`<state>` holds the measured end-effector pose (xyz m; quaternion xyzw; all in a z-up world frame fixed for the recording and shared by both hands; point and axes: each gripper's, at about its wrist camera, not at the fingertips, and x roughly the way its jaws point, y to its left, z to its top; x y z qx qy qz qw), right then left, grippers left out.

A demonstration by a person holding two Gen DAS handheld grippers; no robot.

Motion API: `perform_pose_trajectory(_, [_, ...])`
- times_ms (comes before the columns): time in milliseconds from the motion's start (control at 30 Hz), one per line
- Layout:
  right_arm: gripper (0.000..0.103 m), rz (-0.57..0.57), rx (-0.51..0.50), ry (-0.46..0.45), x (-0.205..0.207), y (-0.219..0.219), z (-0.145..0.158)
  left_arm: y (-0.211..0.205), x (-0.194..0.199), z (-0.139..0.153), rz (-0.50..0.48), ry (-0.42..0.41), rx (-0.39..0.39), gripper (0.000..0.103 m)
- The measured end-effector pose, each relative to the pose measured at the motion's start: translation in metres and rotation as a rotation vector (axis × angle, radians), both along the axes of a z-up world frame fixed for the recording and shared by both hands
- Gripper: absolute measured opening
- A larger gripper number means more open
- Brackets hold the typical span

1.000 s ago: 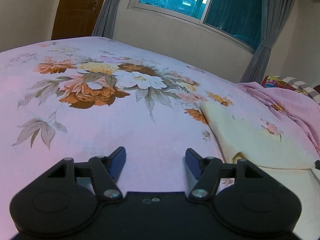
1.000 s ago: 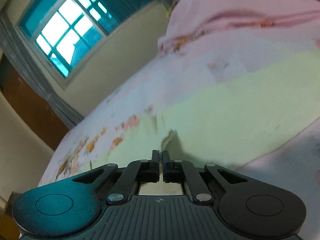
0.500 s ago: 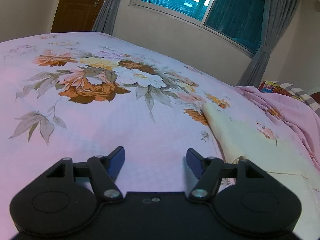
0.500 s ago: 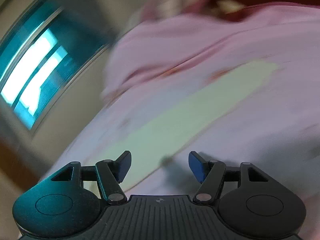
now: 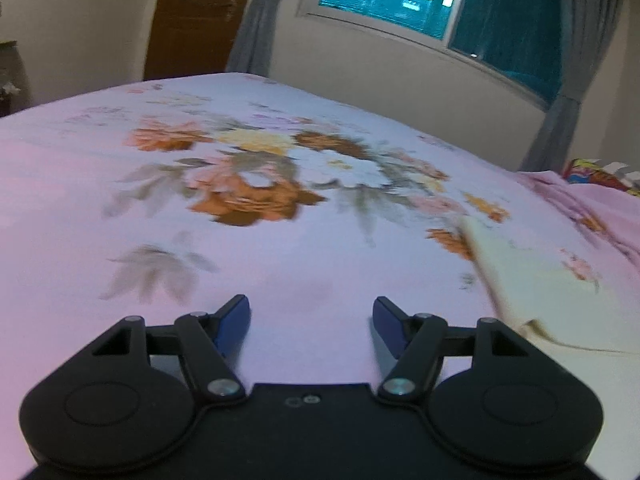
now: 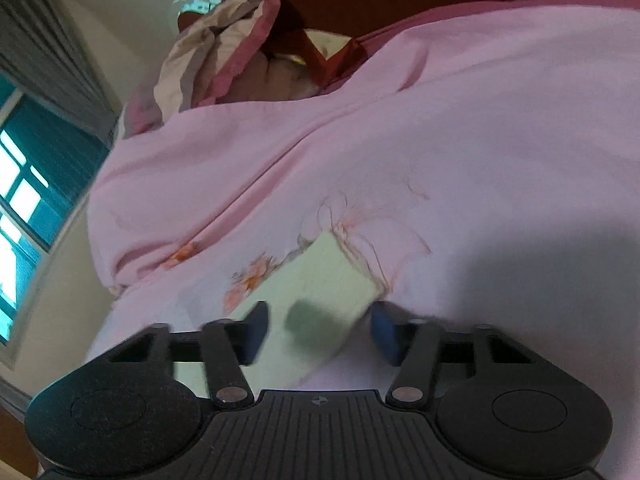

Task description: Fold small clothes

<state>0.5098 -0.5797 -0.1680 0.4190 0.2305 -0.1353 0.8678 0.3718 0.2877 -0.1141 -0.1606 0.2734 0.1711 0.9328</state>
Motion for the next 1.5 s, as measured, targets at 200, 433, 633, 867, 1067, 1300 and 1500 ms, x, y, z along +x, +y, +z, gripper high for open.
perform_pose_trajectory(200, [0.005, 0.038, -0.055, 0.028, 0.016, -0.008, -0.004, 0.044, -0.019, 0.011, 0.112, 0.083, 0.105, 0.068])
perform_pose_trajectory(433, [0.004, 0.188, -0.259, -0.067, 0.016, 0.063, 0.054, 0.093, -0.051, 0.021, 0.174, 0.2, 0.21, 0.068])
perform_pose_trajectory(633, [0.004, 0.394, -0.288, -0.15, 0.036, 0.195, 0.101, 0.126, -0.093, 0.022, 0.202, 0.253, 0.242, 0.068])
perform_pose_trajectory(867, [0.004, 0.696, -0.257, -0.222, 0.044, 0.393, 0.121, 0.148, -0.137, 0.018, 0.134, 0.249, 0.225, 0.068])
perform_pose_trajectory(1067, [0.004, 0.954, -0.314, -0.219, 0.013, 0.544, 0.098, 0.181, -0.162, 0.015, 0.256, 0.246, 0.22, 0.068])
perform_pose_trajectory(1300, [0.005, 1.027, -0.386, -0.18, -0.01, 0.604, 0.064, 0.211, -0.188, 0.004, 0.343, 0.207, 0.16, 0.069])
perform_pose_trajectory(1500, [0.005, 1.031, -0.341, -0.236, -0.015, 0.597, 0.076, 0.206, -0.185, 0.0, 0.345, 0.214, 0.199, 0.072])
